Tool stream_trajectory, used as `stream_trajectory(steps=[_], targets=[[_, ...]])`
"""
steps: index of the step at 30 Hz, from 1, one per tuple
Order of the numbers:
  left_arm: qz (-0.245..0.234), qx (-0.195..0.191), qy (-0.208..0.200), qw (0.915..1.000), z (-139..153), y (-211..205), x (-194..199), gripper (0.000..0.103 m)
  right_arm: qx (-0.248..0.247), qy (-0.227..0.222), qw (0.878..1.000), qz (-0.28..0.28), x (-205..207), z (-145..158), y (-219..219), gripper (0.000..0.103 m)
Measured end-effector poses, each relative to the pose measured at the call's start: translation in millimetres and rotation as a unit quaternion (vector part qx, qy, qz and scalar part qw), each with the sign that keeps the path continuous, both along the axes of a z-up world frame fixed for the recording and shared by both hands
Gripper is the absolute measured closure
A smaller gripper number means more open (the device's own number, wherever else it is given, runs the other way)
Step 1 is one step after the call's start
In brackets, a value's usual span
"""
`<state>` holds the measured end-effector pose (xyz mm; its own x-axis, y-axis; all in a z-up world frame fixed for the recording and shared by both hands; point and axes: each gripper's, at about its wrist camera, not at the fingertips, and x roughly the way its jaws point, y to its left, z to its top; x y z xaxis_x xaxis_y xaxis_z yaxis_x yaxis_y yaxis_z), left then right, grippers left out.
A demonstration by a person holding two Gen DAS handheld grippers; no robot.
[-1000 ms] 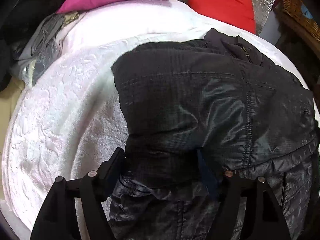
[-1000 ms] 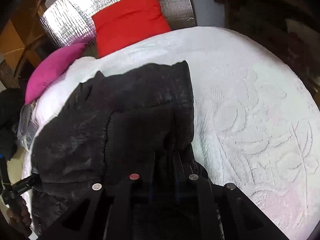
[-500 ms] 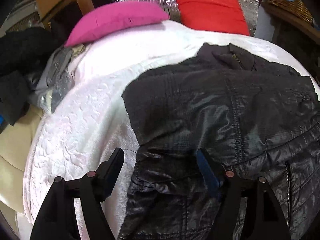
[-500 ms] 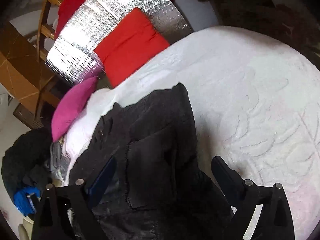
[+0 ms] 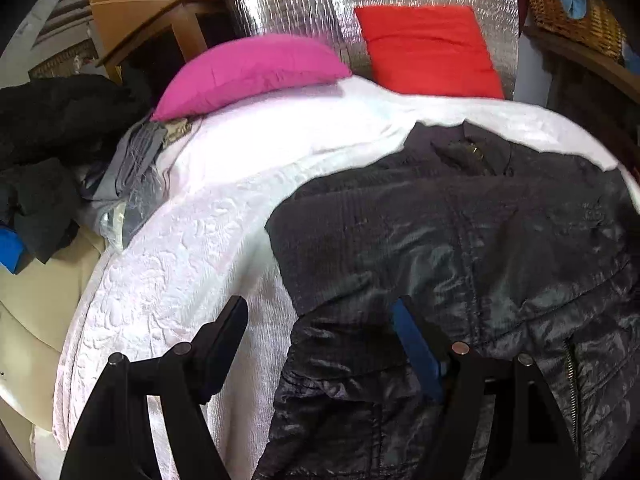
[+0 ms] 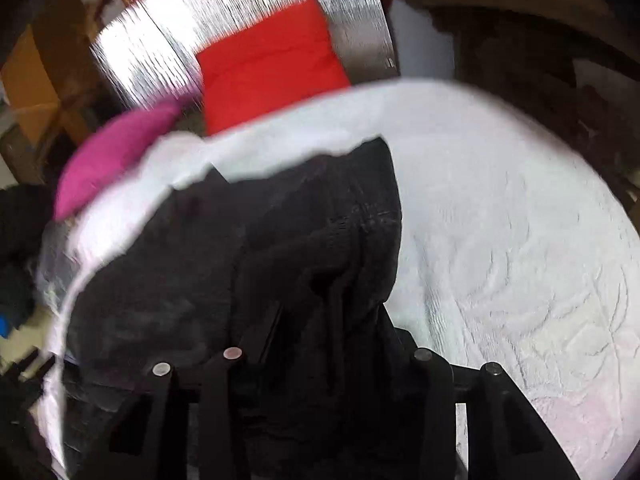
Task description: Fold large clothes
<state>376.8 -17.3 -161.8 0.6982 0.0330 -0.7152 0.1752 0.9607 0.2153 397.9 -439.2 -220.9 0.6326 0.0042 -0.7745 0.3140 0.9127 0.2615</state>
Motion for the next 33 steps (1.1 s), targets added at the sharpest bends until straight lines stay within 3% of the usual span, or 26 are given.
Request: stream_trajectory(steps=[4,6,9,16,20,22,24,27,28,31,33], targets=[[-0.009,0.015,-0.03,0.9994,7.7,-9.7,-10.8,0.027,0.021,0.006,1.0,-0.005,0.0,-3.9,-7.9,0.051],[-0.011,0.015,-0.038,0.9991,11.0,-13.8,-14.8,0.027,0.014,0.01,1.0,0.005,0.6,-1.7,-4.3,0.04],[-0.014,0.014,-0.048,0.9986,16.9,-19.4,-20.1,0.027,-0.005,0.019,1.0,0.011,-3.0,-7.6,-3.2,0.037],[-0.013,0.01,-0.064,0.9978,24.6,-21.7,-23.8,0.027,0.026,0.009,1.0,0.001,-13.3,6.1,-16.7,0.037],[-0.011,0.005,-0.066,0.9978,27.1,-22.3,-24.9,0.027,0.037,0.008,0.999,-0.002,-11.3,3.4,-15.5,0.027],[-0.011,0.005,-0.068,0.9976,27.4,-23.5,-25.2,0.027,0.025,0.019,1.0,-0.002,-8.3,-4.9,-10.8,0.027],[-0.011,0.006,-0.068,0.9976,27.0,-25.1,-25.5,0.027,0.002,0.016,1.0,0.0,-5.7,-8.5,-4.4,0.029],[-0.011,0.006,-0.07,0.9975,27.4,-27.4,-26.1,0.027,-0.033,0.006,0.999,0.0,-10.4,4.9,3.8,0.057],[-0.01,0.005,-0.07,0.9975,27.5,-27.6,-26.0,0.027,-0.046,0.0,0.999,0.002,-12.3,10.2,6.7,0.061],[-0.008,0.003,-0.066,0.9978,26.0,-27.6,-23.6,0.026,-0.082,-0.026,0.996,0.003,-20.1,27.3,15.3,0.063],[0.0,0.008,-0.057,0.9983,19.9,-25.9,-17.4,0.019,-0.099,-0.005,0.995,0.004,-14.4,19.1,16.7,0.063]])
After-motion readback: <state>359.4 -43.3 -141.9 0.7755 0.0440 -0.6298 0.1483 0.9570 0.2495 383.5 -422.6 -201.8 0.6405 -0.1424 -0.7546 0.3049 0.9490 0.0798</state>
